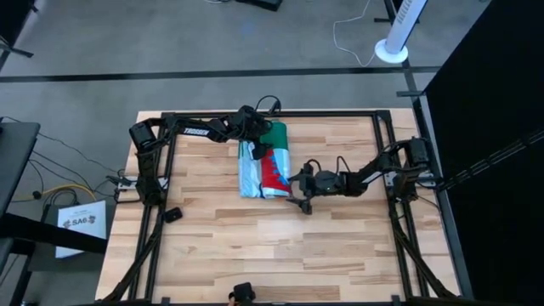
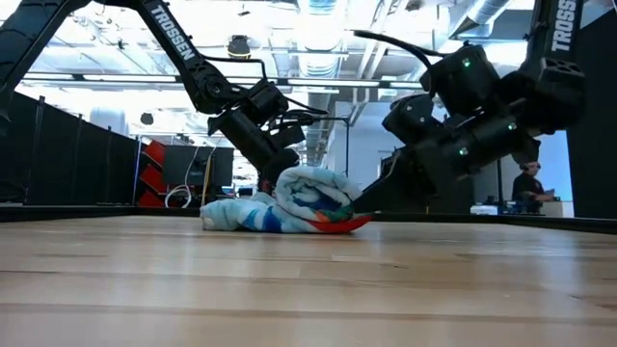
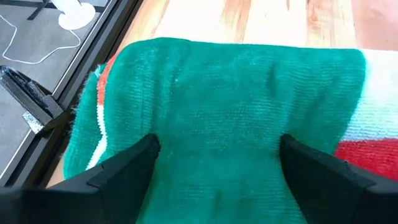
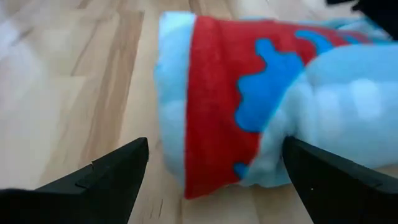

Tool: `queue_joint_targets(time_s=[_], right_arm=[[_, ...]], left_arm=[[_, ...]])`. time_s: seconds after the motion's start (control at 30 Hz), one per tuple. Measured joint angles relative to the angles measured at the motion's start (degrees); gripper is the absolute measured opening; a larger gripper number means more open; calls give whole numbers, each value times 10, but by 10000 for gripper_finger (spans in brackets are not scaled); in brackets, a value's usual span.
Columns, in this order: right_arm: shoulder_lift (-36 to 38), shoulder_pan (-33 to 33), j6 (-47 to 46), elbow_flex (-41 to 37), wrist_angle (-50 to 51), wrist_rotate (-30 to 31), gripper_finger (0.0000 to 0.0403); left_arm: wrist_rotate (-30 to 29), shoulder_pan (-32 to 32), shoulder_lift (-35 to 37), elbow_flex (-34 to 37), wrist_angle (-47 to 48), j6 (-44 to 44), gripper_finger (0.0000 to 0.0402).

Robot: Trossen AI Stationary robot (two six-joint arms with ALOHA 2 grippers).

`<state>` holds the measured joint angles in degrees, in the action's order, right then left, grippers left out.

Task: Roll towel
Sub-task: Roll the multicolor dinosaur print towel

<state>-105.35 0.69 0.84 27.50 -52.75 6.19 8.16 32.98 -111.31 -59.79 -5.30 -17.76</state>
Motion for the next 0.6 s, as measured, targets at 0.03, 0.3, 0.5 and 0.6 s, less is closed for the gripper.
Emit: queue_joint_targets(time_s=[0.03,0.3,0.5,0.6], right_arm=[[-3,4,-4,5,11,0,354],[-51,60,-68,45,17,-25,354],[-56,101,-101,56,0,-24,354],[-54,113,-120,53,7,23,354]], left_arm=[[-2,0,0,0,0,3,324],[-16,0,0,0,5,25,324],[-28,0,0,0,4,40,324],[-29,-1,0,0,6,41,324]])
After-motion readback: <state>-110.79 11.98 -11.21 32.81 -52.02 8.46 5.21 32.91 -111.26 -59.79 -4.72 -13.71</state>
